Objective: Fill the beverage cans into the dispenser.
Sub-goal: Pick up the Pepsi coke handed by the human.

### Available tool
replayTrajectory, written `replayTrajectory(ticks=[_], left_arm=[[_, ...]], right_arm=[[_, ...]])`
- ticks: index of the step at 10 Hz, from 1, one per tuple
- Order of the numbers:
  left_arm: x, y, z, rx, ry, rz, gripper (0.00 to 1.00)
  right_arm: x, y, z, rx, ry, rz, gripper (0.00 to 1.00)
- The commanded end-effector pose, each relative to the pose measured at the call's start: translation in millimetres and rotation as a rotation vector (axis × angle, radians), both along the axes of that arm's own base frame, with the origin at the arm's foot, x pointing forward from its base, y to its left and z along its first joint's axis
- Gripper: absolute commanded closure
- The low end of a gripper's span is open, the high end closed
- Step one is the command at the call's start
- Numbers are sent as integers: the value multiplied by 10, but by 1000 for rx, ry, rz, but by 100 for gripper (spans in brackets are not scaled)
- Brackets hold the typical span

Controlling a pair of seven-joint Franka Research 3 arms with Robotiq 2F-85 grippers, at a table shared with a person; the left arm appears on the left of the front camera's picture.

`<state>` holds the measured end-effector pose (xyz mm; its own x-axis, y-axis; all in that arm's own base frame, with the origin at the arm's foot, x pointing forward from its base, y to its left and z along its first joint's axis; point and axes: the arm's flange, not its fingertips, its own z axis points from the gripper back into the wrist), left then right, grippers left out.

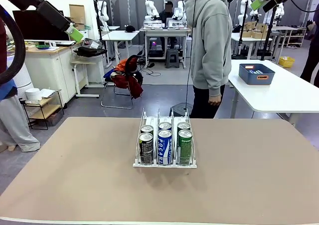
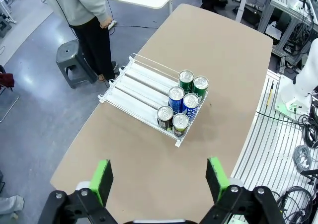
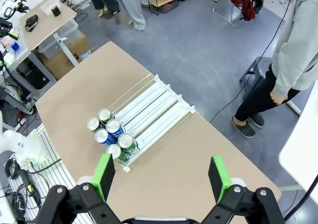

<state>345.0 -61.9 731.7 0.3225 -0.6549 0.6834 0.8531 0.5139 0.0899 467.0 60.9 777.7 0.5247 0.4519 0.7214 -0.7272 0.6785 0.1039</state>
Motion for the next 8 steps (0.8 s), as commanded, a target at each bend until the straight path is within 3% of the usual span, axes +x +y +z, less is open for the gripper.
replayTrajectory(ticks=[1,6,8], left_arm=[[23,27,8,-19,11,-20,0],[1,0,0,0,0,0,0],[4,-82,162,2,-2,-8,0]], right_arm=[[-83,-114,75,-27,36,55,0],[-298,-327,139,-132,-56,102,0],[-286,-335,73,-146,-75,109,0]])
